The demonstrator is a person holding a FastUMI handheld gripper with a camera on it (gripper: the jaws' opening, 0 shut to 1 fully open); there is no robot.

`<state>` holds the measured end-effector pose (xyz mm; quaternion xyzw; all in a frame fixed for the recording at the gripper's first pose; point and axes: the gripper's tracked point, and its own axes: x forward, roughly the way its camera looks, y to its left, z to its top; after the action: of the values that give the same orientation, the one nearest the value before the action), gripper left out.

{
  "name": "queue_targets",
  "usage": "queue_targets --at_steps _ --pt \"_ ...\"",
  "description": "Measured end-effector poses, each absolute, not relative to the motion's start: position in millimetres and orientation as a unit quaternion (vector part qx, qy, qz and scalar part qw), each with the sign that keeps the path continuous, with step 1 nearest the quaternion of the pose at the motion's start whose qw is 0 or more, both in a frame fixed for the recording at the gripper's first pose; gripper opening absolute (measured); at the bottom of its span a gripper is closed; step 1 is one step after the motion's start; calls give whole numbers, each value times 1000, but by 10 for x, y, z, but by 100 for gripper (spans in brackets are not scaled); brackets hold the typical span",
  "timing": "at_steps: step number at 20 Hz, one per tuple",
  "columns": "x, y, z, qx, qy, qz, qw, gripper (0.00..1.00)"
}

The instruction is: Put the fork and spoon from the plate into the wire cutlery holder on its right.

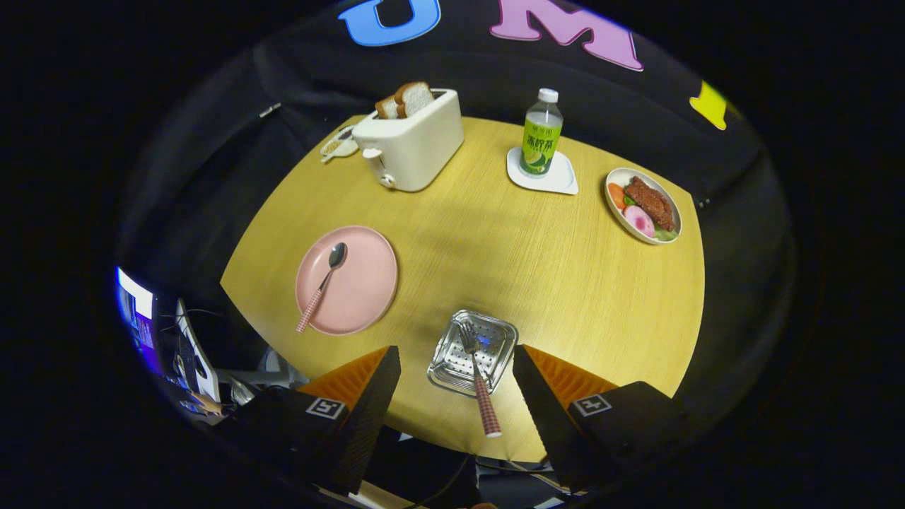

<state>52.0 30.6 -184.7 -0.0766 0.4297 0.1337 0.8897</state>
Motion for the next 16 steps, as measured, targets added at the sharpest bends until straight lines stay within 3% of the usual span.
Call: queue_targets --at_steps 8,16 --pt "317 698 -1551 -45 314 105 943 100" --pt "307 1434 -1736 -18 332 146 932 100"
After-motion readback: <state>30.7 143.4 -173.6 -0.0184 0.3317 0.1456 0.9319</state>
